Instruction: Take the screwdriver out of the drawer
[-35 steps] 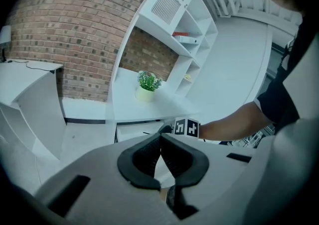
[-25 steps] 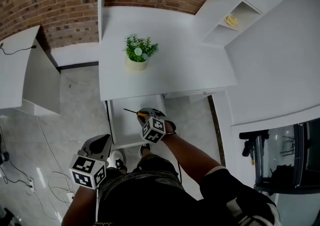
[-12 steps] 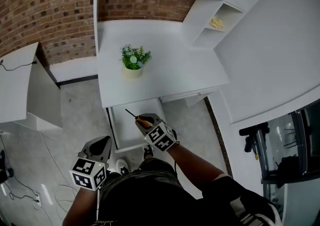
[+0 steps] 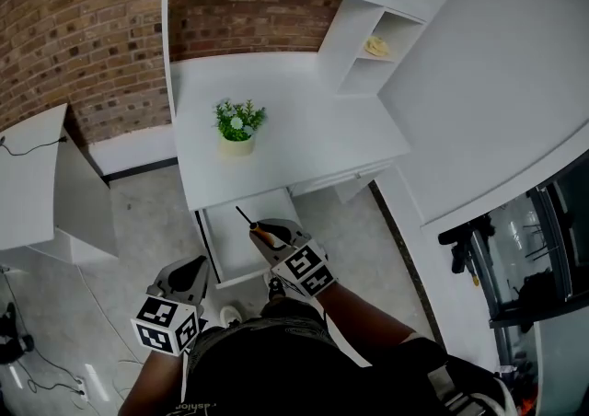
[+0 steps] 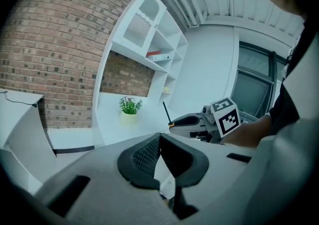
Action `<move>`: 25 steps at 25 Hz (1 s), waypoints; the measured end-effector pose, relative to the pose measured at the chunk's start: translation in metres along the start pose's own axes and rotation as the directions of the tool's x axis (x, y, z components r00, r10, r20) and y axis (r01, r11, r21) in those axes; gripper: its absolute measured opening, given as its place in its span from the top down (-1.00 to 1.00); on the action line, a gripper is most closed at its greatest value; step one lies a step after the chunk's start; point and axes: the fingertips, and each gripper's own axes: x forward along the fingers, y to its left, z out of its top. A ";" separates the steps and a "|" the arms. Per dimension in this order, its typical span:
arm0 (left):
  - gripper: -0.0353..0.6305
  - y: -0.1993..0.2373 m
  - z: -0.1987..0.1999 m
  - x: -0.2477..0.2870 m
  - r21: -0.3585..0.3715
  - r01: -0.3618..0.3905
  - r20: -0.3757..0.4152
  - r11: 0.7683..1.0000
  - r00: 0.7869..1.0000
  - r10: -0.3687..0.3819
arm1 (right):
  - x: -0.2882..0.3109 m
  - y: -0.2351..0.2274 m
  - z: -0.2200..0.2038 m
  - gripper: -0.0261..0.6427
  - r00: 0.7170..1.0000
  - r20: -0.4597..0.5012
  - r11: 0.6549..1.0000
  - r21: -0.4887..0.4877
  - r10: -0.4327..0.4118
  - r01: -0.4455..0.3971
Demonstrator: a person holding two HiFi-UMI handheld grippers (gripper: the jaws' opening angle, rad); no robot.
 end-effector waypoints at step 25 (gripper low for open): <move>0.84 -0.060 0.050 0.000 0.028 -0.002 0.132 1.000 0.991 -0.002 | -0.114 -0.035 0.042 0.71 0.952 0.307 0.900 0.415 0.002 -0.136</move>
